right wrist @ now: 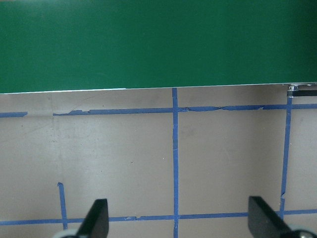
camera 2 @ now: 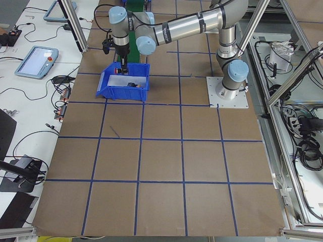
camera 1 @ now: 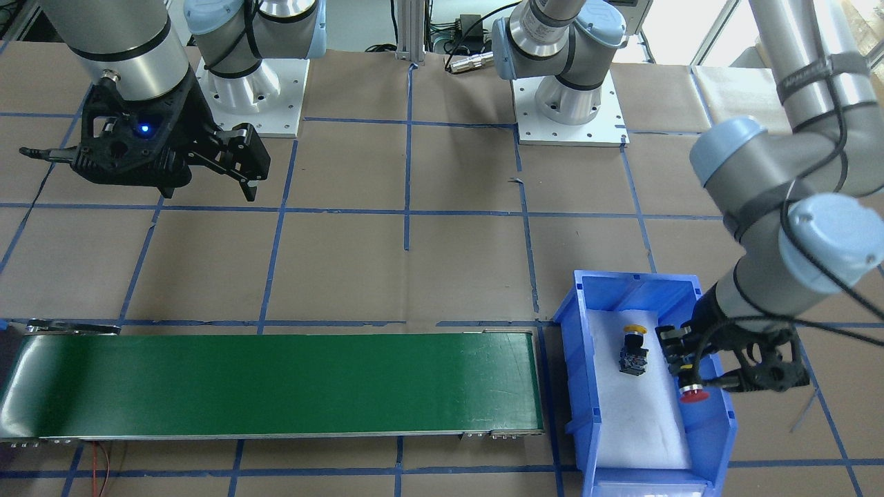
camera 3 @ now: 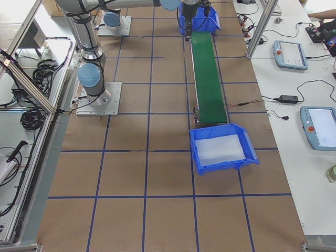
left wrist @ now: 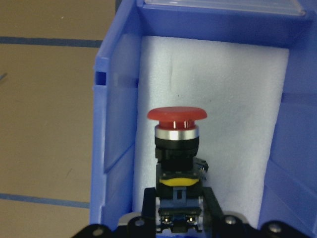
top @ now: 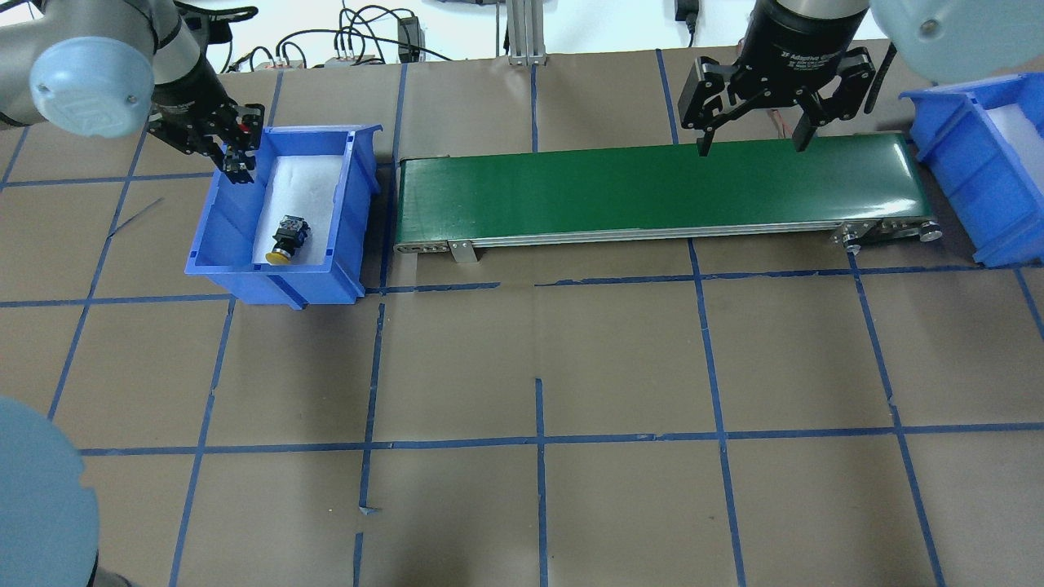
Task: Transport two buttons from left to right
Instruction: 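Lift the red-capped button with the left gripper toward the green conveyor, then lower the red-capped button onto the conveyor belt and open the left gripper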
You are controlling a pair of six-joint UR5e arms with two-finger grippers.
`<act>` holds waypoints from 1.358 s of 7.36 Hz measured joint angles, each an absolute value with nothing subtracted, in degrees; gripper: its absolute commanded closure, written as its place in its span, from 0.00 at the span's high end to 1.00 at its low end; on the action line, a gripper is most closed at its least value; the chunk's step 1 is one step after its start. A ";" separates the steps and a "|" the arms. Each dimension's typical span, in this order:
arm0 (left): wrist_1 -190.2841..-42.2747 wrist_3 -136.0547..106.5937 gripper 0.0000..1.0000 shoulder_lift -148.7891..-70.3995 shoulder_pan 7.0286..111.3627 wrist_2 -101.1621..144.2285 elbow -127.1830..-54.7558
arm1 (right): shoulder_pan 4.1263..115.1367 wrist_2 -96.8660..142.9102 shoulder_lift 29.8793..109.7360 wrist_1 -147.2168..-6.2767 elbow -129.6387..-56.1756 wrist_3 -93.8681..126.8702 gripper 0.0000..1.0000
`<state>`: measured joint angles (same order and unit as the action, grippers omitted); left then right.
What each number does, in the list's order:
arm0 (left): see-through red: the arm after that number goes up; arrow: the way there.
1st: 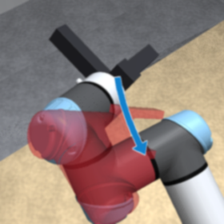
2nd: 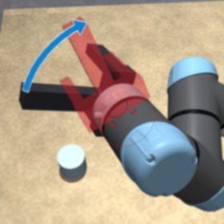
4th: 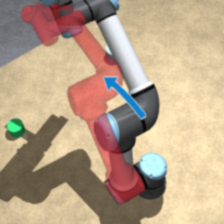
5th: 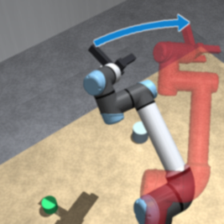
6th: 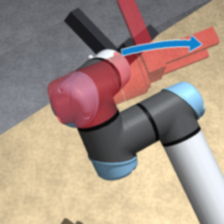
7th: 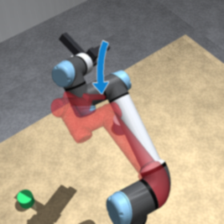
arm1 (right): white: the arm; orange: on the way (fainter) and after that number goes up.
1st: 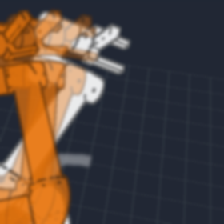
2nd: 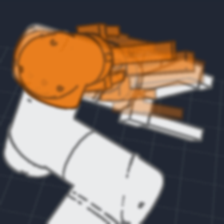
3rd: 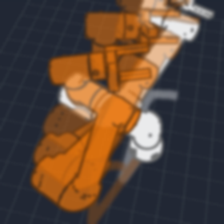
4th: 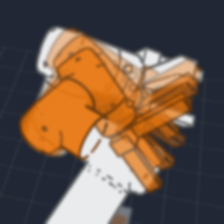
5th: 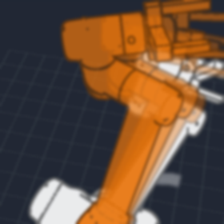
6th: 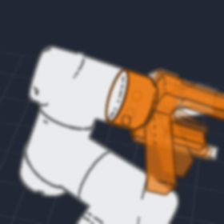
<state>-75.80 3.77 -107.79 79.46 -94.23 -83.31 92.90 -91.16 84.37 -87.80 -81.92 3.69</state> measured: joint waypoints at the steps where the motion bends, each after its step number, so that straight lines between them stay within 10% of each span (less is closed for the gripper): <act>1: -76.69 0.13 0.14 -106.89 80.42 -92.91 -82.97 | 92.90 -91.20 84.37 -87.80 -81.91 3.69 1.00; 10: -66.51 -26.03 0.14 -115.86 99.05 -92.90 -81.95 | 92.90 -91.23 84.37 -87.80 -81.92 3.61 1.00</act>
<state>-66.51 -26.03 -115.86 99.05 -92.90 -81.95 92.90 -91.23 84.37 -87.80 -81.92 3.61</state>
